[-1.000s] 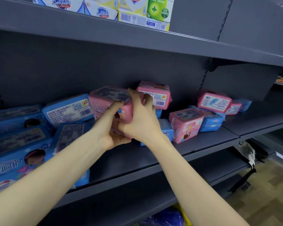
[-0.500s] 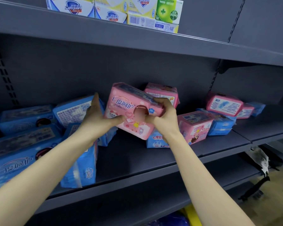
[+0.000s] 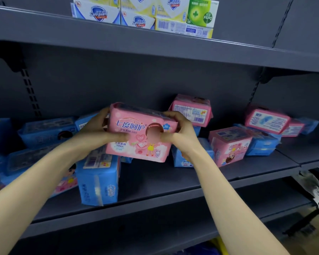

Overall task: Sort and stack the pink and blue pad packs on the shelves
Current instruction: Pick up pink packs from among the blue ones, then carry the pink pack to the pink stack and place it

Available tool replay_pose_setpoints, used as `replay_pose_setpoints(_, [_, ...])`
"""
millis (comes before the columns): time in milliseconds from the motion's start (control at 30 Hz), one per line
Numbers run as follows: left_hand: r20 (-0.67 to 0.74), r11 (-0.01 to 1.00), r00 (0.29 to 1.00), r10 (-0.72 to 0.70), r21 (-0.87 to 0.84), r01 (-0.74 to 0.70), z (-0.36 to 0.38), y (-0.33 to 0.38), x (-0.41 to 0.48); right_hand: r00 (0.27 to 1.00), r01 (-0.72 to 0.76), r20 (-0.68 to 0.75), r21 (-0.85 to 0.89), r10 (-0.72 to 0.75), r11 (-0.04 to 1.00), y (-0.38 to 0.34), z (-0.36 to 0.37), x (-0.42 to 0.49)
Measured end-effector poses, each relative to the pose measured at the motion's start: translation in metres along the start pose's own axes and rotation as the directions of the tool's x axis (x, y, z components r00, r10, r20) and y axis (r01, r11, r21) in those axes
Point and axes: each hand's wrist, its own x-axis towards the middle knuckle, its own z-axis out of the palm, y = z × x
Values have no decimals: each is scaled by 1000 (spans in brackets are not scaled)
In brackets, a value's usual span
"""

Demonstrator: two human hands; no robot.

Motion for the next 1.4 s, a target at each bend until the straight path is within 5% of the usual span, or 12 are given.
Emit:
replay_pose_setpoints(200, [-71, 1000, 997, 0, -25, -2, 2, -8, -3, 984, 153, -5, -502, -180, 851, -7, 18, 0])
replay_pose_setpoints(400, [-73, 996, 997, 11, -82, -18, 1, -8, -9, 959, 229, 25, -653, -282, 722, -20, 25, -4])
replay_pose_setpoints(1033, [-267, 994, 958, 104, -6, -109, -58, 2, -69, 924, 376, 176, -578, -340, 724, -76, 74, -28])
replay_pose_setpoints(1400, [-416, 999, 908, 54, 23, -49, -138, -15, -137, 877, 472, 334, -469, -345, 746, -95, 174, -42])
